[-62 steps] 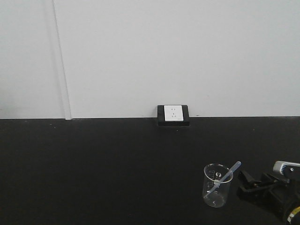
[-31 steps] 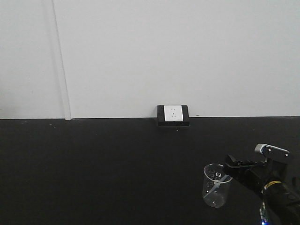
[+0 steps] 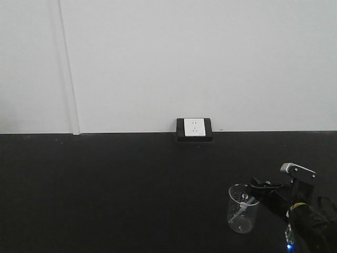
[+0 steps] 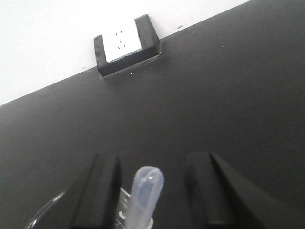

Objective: Grab transparent chemical and place on left bench
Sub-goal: 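Close the right gripper on the pipette and lift it out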

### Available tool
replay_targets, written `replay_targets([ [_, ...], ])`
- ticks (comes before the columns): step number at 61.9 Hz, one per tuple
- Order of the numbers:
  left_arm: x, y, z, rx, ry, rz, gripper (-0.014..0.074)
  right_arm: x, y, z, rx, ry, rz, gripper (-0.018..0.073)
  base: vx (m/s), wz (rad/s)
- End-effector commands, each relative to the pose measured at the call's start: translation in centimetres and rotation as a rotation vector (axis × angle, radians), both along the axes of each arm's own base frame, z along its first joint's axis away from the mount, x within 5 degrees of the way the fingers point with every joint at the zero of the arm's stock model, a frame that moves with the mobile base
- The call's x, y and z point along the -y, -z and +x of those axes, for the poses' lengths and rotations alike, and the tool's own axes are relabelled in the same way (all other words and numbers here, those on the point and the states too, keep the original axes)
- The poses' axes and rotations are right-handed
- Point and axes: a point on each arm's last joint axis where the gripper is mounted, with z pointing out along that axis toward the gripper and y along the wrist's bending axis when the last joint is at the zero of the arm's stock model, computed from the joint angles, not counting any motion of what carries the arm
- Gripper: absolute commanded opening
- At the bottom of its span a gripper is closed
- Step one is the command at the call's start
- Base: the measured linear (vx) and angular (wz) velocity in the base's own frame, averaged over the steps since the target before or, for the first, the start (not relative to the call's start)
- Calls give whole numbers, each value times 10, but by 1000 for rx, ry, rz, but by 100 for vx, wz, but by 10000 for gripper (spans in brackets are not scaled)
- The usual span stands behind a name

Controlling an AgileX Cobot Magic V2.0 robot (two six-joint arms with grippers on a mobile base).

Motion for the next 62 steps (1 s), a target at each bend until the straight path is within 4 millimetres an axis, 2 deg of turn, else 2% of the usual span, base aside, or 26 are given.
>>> replay_targets([
  [1, 0, -3, -1, 81, 1, -14, -3, 0, -38, 4, 157, -17, 5, 241, 0, 0],
  [7, 0, -3, -1, 81, 1, -14, -3, -1, -46, 3, 179, -42, -27, 113, 0, 0],
  [13, 0, -3, -1, 81, 1, -14, -3, -3, -63, -1, 223, -70, -106, -15, 0, 0],
  [23, 0, -3, -1, 81, 1, -14, -3, -5, -106, -14, 306, -104, -198, -10, 0, 0],
  [29, 0, -3, -1, 81, 1, -14, -3, -6, -139, -31, 359, -123, -242, -7, 0, 0],
  [34, 0, -3, -1, 81, 1, -14, -3, -8, -166, -61, 415, -145, -288, -7, 0, 0],
  [41, 0, -3, -1, 81, 1, -14, -3, -10, -177, -109, 444, -179, -332, -5, 0, 0],
  [48, 0, -3, -1, 81, 1, -14, -3, -9, -171, -171, 452, -177, -345, -4, 0, 0],
  [62, 0, -3, -1, 81, 1, -14, -3, 1, -153, -268, 422, -102, -445, -4, 0, 0],
])
